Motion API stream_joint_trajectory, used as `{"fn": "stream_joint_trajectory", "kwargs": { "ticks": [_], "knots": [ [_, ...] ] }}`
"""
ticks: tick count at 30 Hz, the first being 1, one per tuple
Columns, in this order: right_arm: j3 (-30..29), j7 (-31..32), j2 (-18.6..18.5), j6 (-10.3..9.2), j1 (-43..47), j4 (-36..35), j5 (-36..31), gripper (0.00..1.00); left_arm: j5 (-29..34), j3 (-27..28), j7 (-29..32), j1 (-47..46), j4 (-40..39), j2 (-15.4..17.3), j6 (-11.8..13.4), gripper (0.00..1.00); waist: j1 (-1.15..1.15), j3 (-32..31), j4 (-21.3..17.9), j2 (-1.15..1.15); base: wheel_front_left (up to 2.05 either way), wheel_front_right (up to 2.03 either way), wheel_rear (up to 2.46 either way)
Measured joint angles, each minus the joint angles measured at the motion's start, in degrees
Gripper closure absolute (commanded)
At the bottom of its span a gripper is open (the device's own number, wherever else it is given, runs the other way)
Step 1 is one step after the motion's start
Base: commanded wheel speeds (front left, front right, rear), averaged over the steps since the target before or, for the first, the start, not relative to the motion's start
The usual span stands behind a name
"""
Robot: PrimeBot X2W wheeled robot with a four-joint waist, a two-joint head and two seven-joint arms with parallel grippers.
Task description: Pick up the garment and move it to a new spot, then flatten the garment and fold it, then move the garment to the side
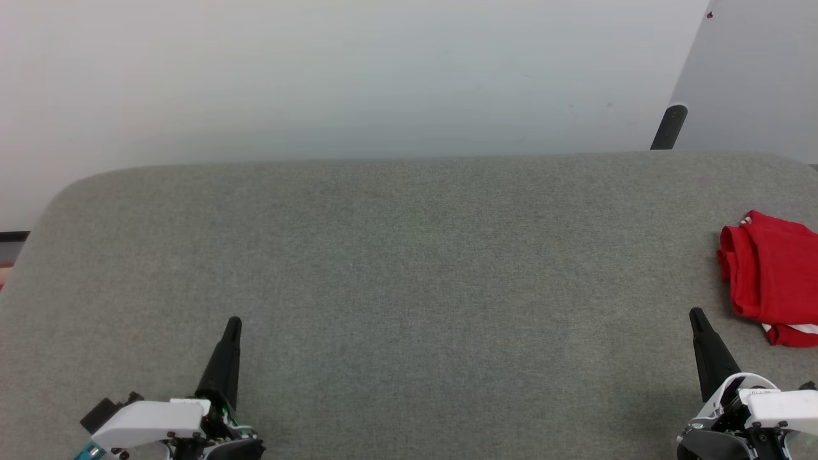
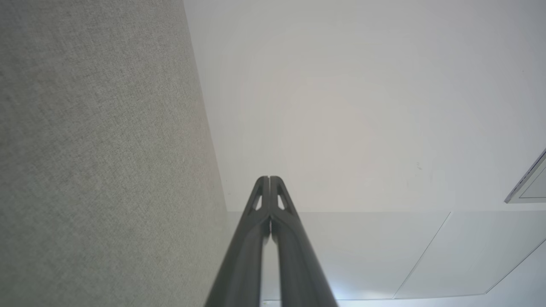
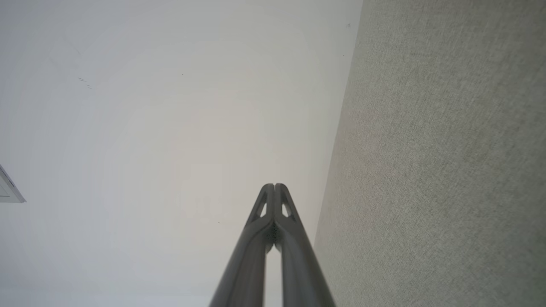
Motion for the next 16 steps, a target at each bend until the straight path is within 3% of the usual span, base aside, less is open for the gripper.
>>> {"fn": "stream_joint_trajectory", "kwargs": {
  "ticks": [16],
  "knots": [
    [0.0,-0.01,0.0,0.0,0.0,0.0,0.0,1.0,0.0,0.0,0.0,0.0,0.0,0.0,0.0,1.0,0.0,0.0,0.0,0.0,0.0,0.0,0.0]
  ]
}}
